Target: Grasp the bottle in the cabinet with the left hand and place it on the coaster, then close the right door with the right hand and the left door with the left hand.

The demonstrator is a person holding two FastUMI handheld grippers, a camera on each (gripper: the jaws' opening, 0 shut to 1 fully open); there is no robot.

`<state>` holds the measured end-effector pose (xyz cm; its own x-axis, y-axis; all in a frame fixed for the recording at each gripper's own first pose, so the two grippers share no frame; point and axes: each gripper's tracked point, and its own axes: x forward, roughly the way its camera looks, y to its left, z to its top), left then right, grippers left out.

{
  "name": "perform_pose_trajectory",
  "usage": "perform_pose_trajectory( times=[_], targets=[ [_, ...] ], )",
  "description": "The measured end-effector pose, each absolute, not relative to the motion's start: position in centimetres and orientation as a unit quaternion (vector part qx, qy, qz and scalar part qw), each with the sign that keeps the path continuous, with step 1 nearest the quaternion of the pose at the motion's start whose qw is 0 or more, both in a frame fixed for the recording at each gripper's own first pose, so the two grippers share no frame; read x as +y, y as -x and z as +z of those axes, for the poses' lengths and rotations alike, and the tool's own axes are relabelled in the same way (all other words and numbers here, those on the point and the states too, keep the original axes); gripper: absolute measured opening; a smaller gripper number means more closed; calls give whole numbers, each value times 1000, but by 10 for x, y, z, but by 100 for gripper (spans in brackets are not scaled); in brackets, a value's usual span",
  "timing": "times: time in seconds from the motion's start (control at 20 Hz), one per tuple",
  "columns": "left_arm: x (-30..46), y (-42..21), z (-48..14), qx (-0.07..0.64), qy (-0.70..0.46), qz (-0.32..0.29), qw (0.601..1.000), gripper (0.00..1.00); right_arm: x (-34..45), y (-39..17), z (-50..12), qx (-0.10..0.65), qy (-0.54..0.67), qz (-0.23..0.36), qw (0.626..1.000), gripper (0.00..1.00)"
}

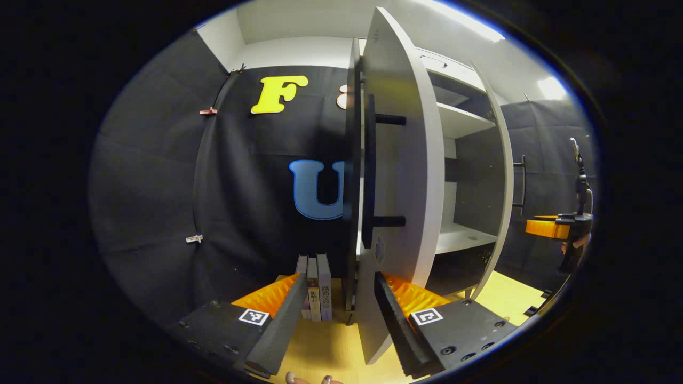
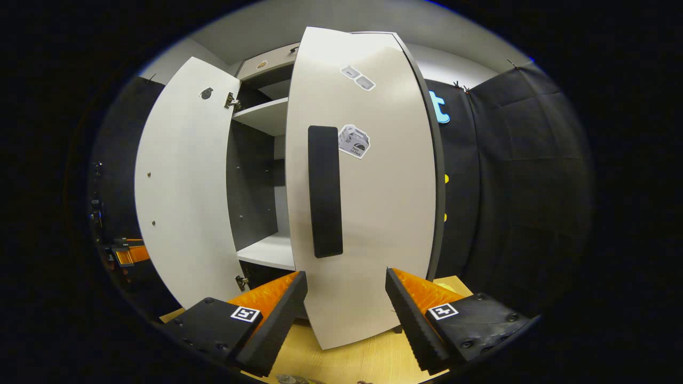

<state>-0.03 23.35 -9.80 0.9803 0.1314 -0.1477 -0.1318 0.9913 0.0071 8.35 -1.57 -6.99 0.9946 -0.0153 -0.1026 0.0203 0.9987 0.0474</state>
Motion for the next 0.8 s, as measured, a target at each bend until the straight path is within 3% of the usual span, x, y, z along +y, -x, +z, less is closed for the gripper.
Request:
perform_pose_trajectory(
  times=[0.5, 0.8],
  targets=[
    [192, -15, -98, 74, 5, 6, 997, 81, -25, -62, -66, 53, -15, -34, 998, 98],
    [159, -32, -88, 57, -1, -2, 998, 80, -39, -61, -56, 45, -27, -19, 998, 98]
  ],
)
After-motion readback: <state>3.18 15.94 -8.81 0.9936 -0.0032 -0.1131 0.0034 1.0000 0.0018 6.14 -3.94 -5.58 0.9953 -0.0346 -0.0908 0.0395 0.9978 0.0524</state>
